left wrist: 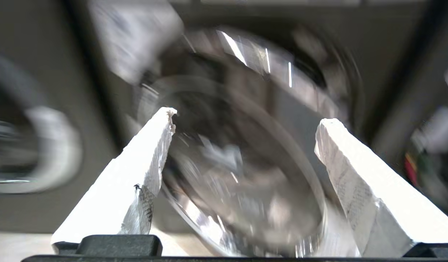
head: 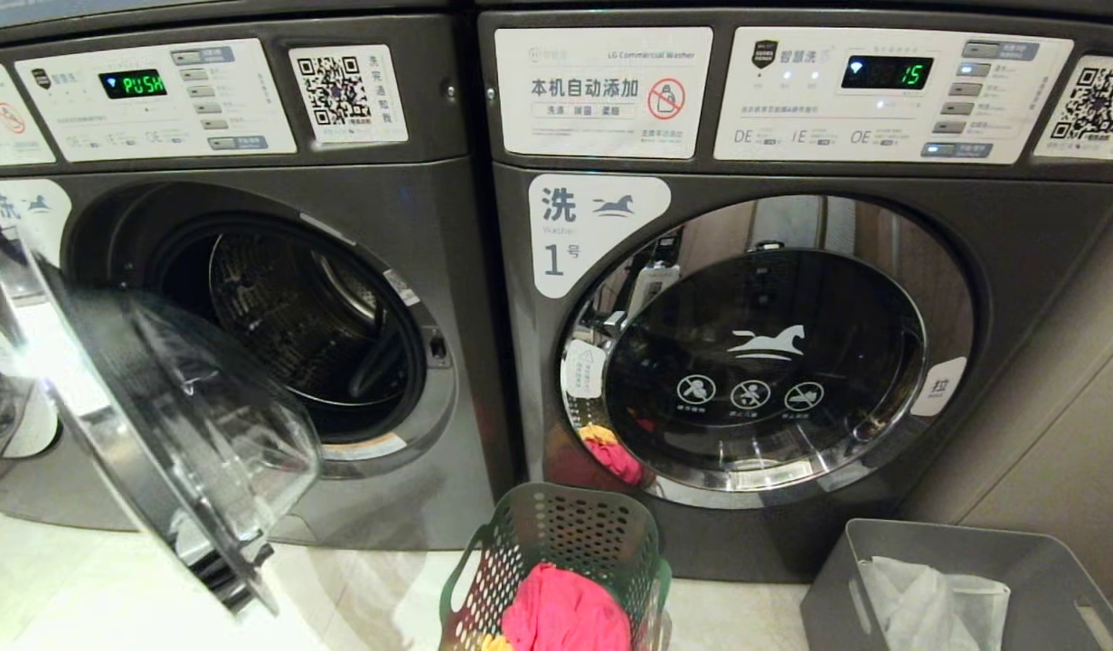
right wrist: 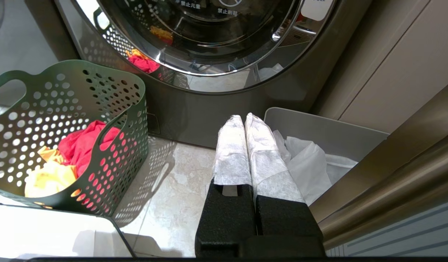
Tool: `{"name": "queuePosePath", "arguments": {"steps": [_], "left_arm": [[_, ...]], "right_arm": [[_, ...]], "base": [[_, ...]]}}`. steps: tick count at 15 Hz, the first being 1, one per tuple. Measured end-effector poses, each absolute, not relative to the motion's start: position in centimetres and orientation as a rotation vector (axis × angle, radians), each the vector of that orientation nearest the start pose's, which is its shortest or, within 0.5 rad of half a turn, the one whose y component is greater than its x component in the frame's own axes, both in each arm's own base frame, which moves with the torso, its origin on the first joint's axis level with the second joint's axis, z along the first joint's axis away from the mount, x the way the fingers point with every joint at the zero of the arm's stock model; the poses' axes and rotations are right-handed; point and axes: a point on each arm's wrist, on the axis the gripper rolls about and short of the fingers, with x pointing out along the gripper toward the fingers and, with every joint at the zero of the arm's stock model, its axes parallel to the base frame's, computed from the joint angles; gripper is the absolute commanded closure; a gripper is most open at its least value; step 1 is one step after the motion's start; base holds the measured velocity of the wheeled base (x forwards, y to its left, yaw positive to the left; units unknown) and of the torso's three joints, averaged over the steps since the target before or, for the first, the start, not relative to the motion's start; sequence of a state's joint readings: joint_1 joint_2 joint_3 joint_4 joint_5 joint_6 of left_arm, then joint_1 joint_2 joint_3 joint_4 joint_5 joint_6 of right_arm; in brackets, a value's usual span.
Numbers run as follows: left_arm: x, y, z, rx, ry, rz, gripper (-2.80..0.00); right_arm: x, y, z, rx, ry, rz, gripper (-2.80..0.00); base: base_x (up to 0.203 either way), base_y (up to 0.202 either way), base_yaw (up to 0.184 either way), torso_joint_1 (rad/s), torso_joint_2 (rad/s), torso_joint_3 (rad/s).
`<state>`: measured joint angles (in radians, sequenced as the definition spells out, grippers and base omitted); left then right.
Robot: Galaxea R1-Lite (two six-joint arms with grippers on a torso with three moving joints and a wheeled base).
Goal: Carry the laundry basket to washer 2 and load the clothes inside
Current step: Open the lid of the washing machine
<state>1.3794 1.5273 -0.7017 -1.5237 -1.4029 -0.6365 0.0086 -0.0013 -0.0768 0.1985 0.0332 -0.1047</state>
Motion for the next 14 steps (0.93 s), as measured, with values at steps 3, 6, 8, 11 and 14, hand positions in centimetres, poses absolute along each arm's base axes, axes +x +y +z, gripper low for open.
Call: {"name": "queuePosePath", "arguments": {"steps": [3, 6, 8, 11, 14], "left_arm": [[3.3, 15.4, 36.0, 0.066, -0.319, 0.128, -2.80], [3.1, 12.6, 40.8, -0.044, -0.361, 0.139, -2.80], [3.8, 11.8, 43.3, -0.150, -0.338, 0.112, -2.80], [7.0, 13.0, 43.2, -0.416, -0.253, 0.040, -2.80], [11.1, 15.6, 39.6, -0.418, -0.157, 0.198, -2.80]], "right_arm": [[-3.0, 0.0, 7.6, -0.103, 0.118, 0.048, 0.00], [-3.0, 0.0, 7.6, -0.103, 0.118, 0.048, 0.00], [-3.0, 0.0, 7.6, -0.103, 0.118, 0.048, 0.00], [-3.0, 0.0, 7.6, -0.103, 0.118, 0.048, 0.00], [-3.0, 0.1, 7.6, -0.103, 0.118, 0.047, 0.00]], "base": [[0.000, 0.000, 0.000, 0.000, 0.00, 0.000], [0.000, 0.000, 0.000, 0.000, 0.00, 0.000], [0.000, 0.000, 0.000, 0.000, 0.00, 0.000], [0.000, 0.000, 0.000, 0.000, 0.00, 0.000], [0.000, 0.000, 0.000, 0.000, 0.00, 0.000]]}}
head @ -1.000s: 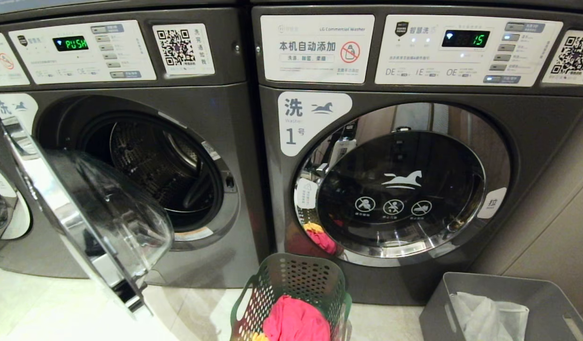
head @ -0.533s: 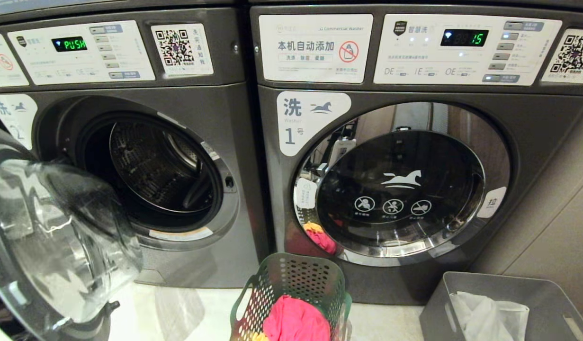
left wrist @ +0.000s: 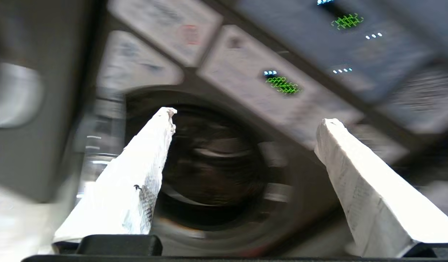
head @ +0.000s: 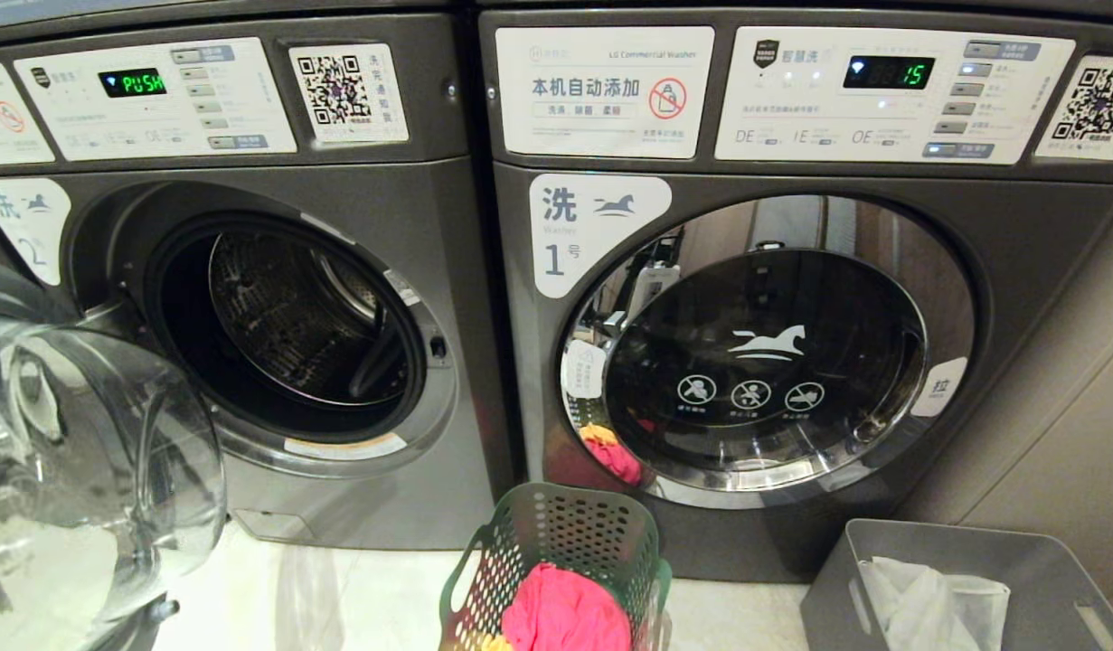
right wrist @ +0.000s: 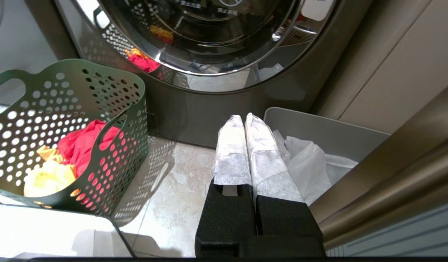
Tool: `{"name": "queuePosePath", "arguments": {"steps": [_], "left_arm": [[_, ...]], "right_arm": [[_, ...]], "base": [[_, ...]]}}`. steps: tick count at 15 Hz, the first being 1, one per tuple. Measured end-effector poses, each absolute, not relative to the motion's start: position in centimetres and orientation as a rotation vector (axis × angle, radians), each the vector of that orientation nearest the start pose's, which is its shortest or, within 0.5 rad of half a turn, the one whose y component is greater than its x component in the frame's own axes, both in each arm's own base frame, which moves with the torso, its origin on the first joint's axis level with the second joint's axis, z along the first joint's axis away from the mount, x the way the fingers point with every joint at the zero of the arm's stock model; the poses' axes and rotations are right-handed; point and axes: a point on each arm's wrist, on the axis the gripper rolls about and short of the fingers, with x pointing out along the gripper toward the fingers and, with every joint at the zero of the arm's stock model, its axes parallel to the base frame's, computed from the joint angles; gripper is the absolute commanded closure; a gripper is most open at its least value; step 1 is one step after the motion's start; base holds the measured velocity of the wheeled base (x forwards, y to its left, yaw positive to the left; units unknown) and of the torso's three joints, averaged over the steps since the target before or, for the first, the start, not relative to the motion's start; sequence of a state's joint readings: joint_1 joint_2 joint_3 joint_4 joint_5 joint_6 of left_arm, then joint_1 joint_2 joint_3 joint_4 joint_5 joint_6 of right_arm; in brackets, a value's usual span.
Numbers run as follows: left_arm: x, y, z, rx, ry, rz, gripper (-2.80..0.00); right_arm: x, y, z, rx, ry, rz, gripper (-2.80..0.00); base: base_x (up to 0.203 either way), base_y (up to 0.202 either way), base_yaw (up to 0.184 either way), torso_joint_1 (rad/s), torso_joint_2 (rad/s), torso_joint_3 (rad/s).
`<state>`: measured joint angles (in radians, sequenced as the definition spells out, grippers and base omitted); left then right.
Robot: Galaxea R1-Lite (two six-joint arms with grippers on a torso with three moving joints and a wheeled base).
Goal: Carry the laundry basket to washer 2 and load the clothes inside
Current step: Open the lid of the washing machine
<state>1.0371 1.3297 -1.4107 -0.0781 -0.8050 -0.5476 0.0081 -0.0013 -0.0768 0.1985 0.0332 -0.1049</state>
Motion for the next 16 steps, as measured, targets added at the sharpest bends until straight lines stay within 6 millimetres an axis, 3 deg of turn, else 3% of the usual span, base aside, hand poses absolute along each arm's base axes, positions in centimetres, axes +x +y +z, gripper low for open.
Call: {"name": "queuePosePath", "arguments": {"steps": [3, 5, 7, 10, 16], "left_arm": [[15.0, 17.0, 37.5, 0.079, -0.117, 0.422, -2.80], [18.3, 16.3, 36.3, 0.384, -0.079, 0.478, -2.80], [21.1, 15.0, 34.9, 0.580, 0.004, 0.527, -2.80], [23.7, 13.9, 33.1, 0.696, 0.101, 0.540, -2.80], [27.2, 10.5, 31.9, 0.685, 0.121, 0.469, -2.80]], "right_arm": [[-3.0, 0.0, 7.6, -0.103, 0.118, 0.049, 0.00], [-3.0, 0.0, 7.6, -0.103, 0.118, 0.048, 0.00], [-3.0, 0.0, 7.6, -0.103, 0.118, 0.048, 0.00], [-3.0, 0.0, 7.6, -0.103, 0.118, 0.048, 0.00], [-3.0, 0.0, 7.6, -0.103, 0.118, 0.048, 0.00]], "base": [[0.000, 0.000, 0.000, 0.000, 0.00, 0.000], [0.000, 0.000, 0.000, 0.000, 0.00, 0.000], [0.000, 0.000, 0.000, 0.000, 0.00, 0.000], [0.000, 0.000, 0.000, 0.000, 0.00, 0.000], [0.000, 0.000, 0.000, 0.000, 0.00, 0.000]]}}
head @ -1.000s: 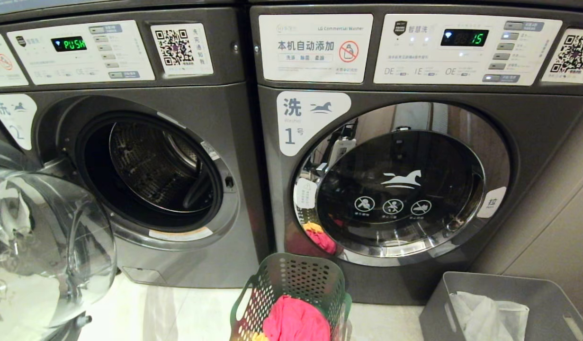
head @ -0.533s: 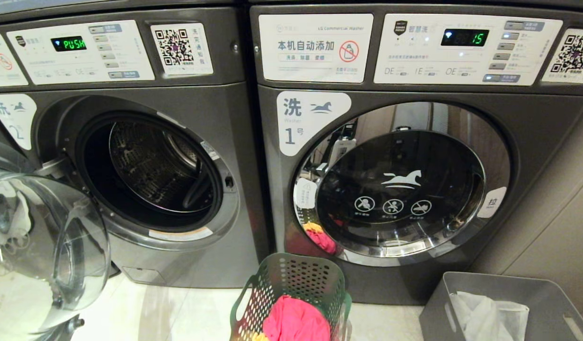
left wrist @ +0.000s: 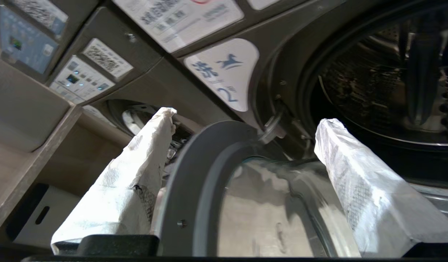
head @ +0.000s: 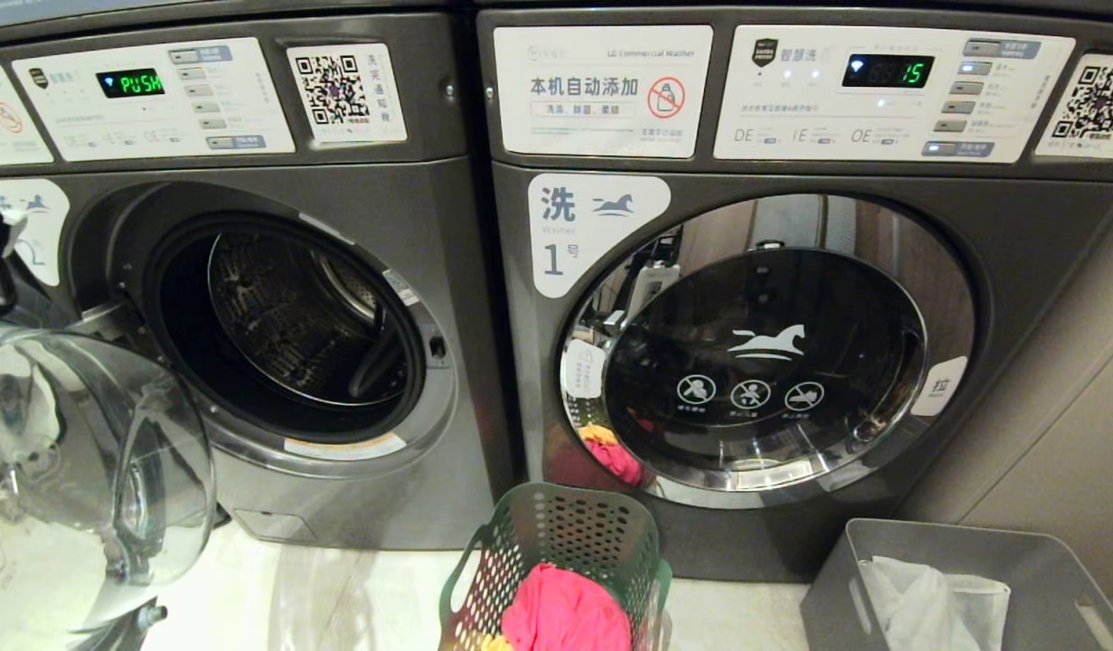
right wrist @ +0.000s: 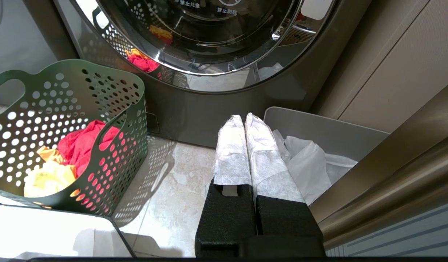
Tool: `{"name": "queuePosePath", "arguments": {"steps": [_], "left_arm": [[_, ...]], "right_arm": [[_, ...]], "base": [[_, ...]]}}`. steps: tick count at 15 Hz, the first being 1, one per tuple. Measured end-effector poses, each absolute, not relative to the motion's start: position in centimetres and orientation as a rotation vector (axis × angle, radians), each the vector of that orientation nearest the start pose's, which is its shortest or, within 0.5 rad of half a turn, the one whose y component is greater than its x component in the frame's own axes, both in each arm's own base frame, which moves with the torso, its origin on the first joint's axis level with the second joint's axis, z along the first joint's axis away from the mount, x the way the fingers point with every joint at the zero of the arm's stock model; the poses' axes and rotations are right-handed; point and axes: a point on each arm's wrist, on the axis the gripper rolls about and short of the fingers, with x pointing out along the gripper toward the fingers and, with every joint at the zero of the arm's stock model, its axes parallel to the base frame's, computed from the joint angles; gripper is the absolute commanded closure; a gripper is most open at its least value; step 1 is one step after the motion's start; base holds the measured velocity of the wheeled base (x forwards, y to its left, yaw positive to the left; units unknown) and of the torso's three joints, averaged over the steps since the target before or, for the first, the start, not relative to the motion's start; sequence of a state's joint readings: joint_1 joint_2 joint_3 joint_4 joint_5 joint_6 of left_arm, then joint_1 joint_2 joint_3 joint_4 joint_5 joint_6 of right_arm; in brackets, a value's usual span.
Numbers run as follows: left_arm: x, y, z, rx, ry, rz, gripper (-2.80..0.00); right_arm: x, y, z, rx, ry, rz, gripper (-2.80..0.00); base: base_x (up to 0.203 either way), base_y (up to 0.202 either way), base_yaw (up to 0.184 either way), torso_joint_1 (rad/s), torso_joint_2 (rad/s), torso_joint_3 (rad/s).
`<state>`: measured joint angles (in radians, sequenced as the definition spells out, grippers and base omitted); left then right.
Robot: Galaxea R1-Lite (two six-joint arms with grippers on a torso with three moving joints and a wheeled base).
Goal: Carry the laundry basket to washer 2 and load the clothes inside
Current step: Open the lid of the washing machine
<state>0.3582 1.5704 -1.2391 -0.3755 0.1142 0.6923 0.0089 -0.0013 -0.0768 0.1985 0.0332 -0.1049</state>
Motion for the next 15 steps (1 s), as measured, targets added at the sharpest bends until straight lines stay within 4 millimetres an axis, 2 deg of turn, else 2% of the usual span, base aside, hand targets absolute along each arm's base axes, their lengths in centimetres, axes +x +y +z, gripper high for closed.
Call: {"name": "queuePosePath", "arguments": {"steps": [6, 11, 15], "left_arm": [[29.1, 9.8, 27.2, 0.498, 0.364, 0.578, -2.80], [28.9, 9.8, 25.0, 0.377, 0.464, 0.635, -2.80], [28.4, 10.6, 24.7, 0.328, 0.483, 0.670, -2.80]], "right_arm": [[-3.0, 0.0, 7.6, -0.103, 0.118, 0.048, 0.00], [-3.0, 0.0, 7.6, -0.103, 0.118, 0.048, 0.00], [-3.0, 0.0, 7.6, -0.103, 0.118, 0.048, 0.00]], "base": [[0.000, 0.000, 0.000, 0.000, 0.00, 0.000], [0.000, 0.000, 0.000, 0.000, 0.00, 0.000], [0.000, 0.000, 0.000, 0.000, 0.00, 0.000]]}}
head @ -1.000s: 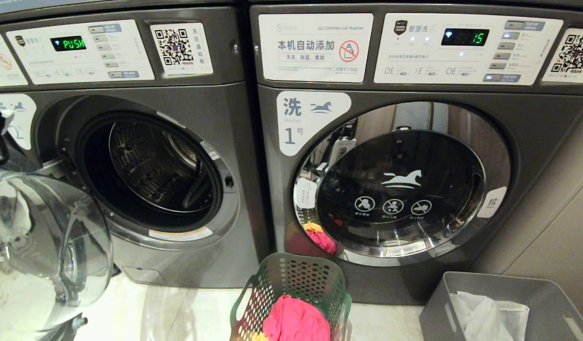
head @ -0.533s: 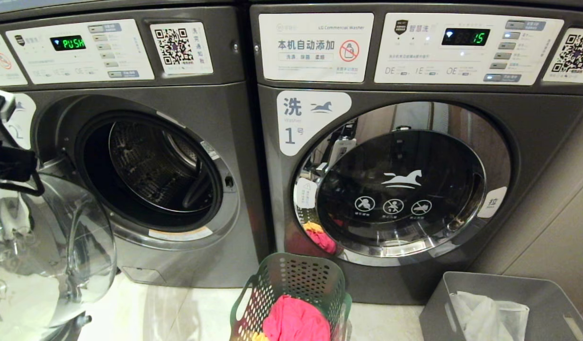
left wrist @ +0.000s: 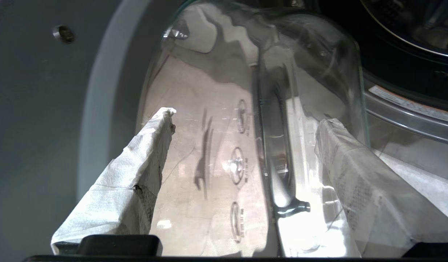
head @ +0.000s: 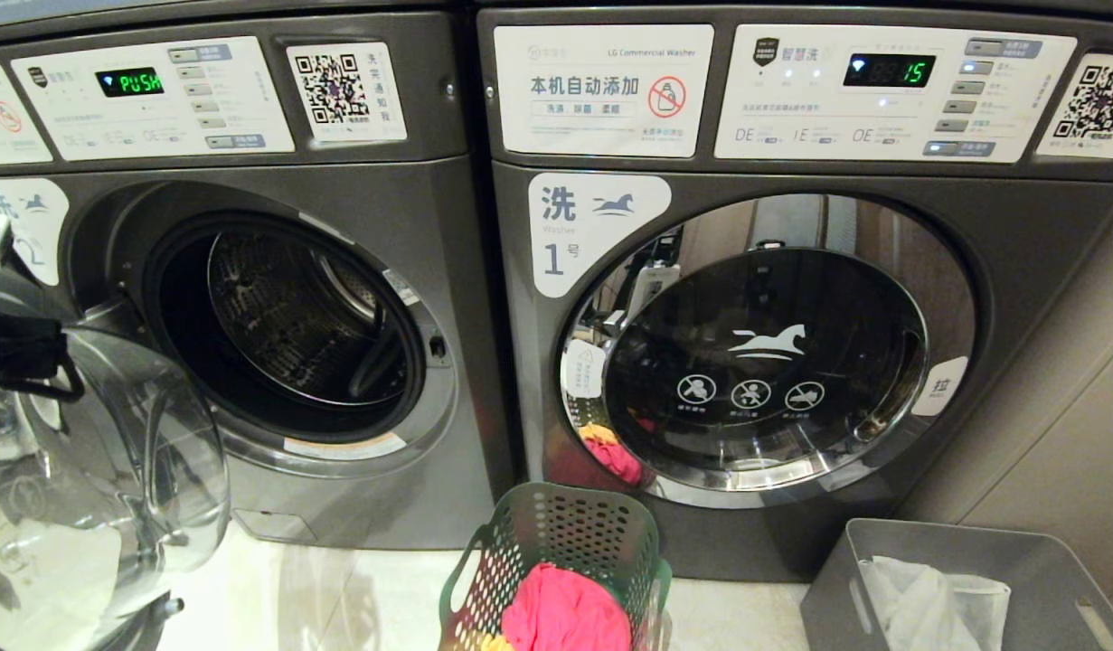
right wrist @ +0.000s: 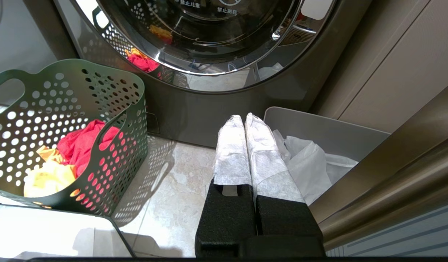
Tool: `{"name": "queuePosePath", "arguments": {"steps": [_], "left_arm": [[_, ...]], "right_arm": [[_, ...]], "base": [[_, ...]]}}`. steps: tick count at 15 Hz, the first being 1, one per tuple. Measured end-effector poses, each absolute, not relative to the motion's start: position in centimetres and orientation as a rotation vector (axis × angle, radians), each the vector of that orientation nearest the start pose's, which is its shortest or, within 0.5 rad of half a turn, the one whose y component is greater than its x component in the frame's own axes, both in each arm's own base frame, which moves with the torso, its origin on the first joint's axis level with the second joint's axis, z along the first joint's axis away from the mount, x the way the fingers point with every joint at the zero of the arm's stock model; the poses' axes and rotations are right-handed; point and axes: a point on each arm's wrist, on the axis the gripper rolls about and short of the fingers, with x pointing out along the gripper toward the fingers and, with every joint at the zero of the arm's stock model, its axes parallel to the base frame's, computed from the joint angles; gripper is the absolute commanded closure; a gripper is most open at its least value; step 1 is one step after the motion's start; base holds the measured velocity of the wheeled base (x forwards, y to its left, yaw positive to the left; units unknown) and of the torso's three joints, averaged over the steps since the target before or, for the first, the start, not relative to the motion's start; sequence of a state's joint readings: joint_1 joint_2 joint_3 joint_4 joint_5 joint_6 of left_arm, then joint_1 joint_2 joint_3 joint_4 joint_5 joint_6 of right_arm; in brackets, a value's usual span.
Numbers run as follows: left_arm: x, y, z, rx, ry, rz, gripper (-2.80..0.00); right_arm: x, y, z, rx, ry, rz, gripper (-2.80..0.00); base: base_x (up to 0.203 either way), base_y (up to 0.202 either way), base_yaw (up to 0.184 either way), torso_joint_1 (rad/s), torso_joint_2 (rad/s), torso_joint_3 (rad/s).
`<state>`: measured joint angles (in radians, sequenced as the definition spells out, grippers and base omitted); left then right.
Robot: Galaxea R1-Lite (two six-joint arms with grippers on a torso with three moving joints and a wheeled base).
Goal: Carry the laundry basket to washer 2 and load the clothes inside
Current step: Open the lid of the washing machine
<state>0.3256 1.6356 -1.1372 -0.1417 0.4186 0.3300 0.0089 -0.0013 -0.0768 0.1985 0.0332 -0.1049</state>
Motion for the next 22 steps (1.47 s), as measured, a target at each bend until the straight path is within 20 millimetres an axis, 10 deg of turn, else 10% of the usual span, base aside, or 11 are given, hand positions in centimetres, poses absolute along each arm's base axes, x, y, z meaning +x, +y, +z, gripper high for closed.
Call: {"name": "queuePosePath", "arguments": {"steps": [1, 2, 22], "left_arm": [[28.3, 10.9, 24.7, 0.326, 0.483, 0.682, -2.80], [28.1, 11.2, 24.8, 0.323, 0.483, 0.692, 0.00], [18.5, 27.7, 26.2, 0.196, 0.432, 1.279, 0.00]], "right_arm": [[-3.0, 0.0, 7.6, -0.103, 0.118, 0.048, 0.00], [-3.0, 0.0, 7.6, -0.103, 0.118, 0.048, 0.00], [-3.0, 0.0, 7.6, -0.103, 0.118, 0.048, 0.00]], "base": [[0.000, 0.000, 0.000, 0.000, 0.00, 0.000], [0.000, 0.000, 0.000, 0.000, 0.00, 0.000], [0.000, 0.000, 0.000, 0.000, 0.00, 0.000]]}}
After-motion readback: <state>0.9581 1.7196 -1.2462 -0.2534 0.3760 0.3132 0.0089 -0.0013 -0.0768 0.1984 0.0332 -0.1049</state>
